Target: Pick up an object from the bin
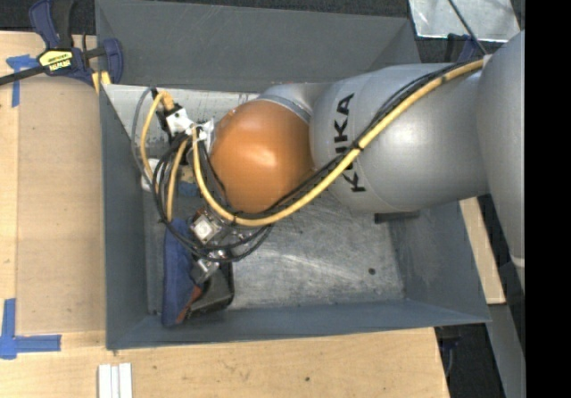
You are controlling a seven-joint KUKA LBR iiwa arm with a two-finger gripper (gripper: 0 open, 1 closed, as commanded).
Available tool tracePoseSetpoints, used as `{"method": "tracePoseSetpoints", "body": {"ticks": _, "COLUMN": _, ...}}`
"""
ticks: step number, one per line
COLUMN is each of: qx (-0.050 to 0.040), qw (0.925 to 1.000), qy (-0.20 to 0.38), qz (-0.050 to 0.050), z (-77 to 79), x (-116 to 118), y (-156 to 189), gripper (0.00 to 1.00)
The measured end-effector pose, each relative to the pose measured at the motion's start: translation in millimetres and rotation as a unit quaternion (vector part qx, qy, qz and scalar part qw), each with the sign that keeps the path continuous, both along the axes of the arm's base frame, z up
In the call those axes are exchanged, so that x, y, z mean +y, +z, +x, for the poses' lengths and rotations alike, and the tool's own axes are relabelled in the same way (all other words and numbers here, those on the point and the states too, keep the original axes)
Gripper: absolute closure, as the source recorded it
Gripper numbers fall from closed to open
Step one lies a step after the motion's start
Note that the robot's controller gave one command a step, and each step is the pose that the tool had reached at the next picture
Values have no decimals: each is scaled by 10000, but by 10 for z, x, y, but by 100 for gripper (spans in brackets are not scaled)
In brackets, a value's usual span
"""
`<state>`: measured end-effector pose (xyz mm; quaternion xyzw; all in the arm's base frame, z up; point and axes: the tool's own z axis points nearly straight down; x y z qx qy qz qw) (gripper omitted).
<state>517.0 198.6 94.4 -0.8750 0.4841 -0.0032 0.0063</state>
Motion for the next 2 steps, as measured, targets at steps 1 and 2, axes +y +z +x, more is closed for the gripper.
{"method": "tracePoseSetpoints", "body": {"ticks": 1, "qx": 57, "qw": 10000, "qy": -18, "qz": -28, "z": 0, "x": -4, "y": 298, "gripper": 100}}
{"method": "tracePoseSetpoints", "body": {"ticks": 2, "qx": 78, "qw": 10000, "qy": -30, "qz": -36, "z": -15, "x": -9, "y": 458, "gripper": 100}}
